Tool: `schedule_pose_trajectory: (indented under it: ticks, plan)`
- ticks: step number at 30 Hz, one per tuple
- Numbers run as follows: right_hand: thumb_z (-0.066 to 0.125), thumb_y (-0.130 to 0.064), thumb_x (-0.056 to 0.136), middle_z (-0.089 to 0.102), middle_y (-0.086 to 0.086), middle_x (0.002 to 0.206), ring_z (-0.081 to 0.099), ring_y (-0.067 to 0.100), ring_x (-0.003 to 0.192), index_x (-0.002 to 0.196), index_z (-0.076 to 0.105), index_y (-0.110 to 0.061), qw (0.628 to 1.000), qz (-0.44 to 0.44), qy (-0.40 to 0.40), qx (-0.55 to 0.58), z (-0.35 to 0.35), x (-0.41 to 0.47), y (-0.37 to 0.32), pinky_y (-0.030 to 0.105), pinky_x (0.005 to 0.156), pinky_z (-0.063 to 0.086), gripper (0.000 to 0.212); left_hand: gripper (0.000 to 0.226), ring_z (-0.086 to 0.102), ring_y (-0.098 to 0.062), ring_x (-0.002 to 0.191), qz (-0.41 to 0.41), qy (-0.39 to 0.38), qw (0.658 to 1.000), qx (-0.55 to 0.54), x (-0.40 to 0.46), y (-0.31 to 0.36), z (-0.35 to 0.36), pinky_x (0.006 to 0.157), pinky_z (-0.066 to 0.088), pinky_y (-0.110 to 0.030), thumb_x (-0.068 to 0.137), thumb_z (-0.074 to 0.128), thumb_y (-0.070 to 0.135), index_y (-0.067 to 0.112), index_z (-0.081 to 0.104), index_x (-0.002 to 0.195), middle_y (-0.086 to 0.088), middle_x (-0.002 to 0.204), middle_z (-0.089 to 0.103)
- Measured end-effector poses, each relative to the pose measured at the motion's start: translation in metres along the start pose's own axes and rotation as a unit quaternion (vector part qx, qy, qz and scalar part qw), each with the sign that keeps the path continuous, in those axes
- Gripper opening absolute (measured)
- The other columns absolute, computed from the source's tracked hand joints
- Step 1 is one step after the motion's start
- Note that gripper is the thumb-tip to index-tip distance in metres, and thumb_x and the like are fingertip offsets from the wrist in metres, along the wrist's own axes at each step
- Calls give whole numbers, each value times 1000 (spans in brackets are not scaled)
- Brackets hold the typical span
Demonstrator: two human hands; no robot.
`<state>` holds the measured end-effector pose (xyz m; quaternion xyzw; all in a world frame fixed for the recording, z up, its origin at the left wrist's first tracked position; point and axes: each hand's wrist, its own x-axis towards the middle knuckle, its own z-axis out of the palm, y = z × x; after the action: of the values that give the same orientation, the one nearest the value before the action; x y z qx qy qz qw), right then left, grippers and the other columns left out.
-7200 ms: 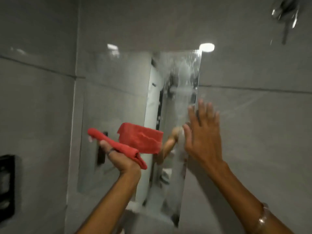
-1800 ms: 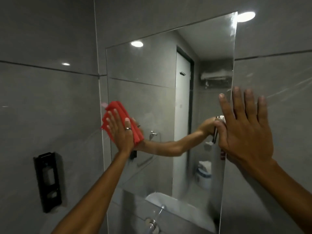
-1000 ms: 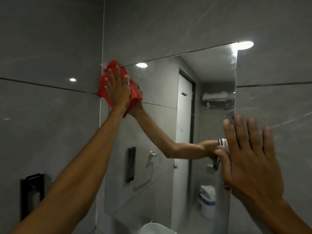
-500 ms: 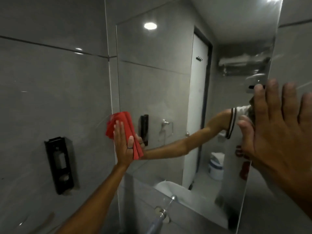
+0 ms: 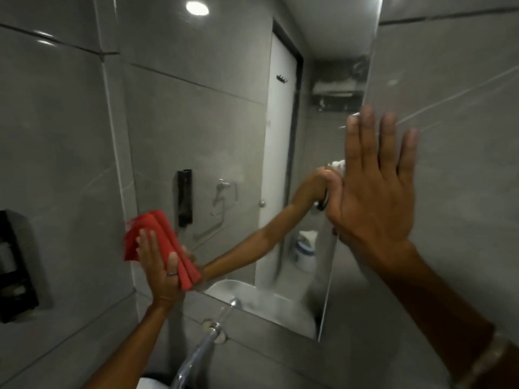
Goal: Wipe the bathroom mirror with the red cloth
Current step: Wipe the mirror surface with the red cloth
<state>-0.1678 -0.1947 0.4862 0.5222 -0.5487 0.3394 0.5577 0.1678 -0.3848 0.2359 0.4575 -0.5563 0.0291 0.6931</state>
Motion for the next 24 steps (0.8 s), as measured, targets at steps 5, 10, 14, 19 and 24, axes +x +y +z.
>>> schedule_pose_trajectory:
  ticks: [5,10,14,19,24]
  plan:
    - [27,-59,110,19,19,176,19,40,162,168,17,-8,1000,-2,0,-6,2,-1,0,56,131,8,78,69,6,-20,160,-213,46,974,-69,16,8,1,131,7,-48,102,35,41,17,14,164,-8,174,6]
    - [28,-58,110,18,18,176,19,39,163,168,17,-8,1000,4,-7,-8,2,-1,-1,56,131,9,78,72,0,-24,160,-142,29,988,-56,-29,78,19,129,-7,-31,101,35,40,9,14,163,-13,173,6]
    - [29,-54,111,24,20,174,23,39,161,167,22,-7,1000,-4,0,22,-7,1,-1,56,131,12,74,72,15,-45,156,-40,-10,999,11,-94,164,44,130,3,-48,108,19,53,3,20,160,-26,167,19]
    - [22,-45,111,16,20,176,3,29,165,168,12,-7,987,-33,-27,156,-21,-17,15,41,136,0,69,63,11,-41,159,183,-106,976,46,-153,228,62,130,2,-54,107,24,49,25,12,165,-8,174,9]
    - [41,-28,105,20,14,171,-6,13,166,163,24,-6,975,-90,-10,201,-34,-18,56,25,135,5,64,65,12,-28,161,420,-166,891,37,-87,218,50,128,16,-44,104,40,52,33,20,163,1,174,12]
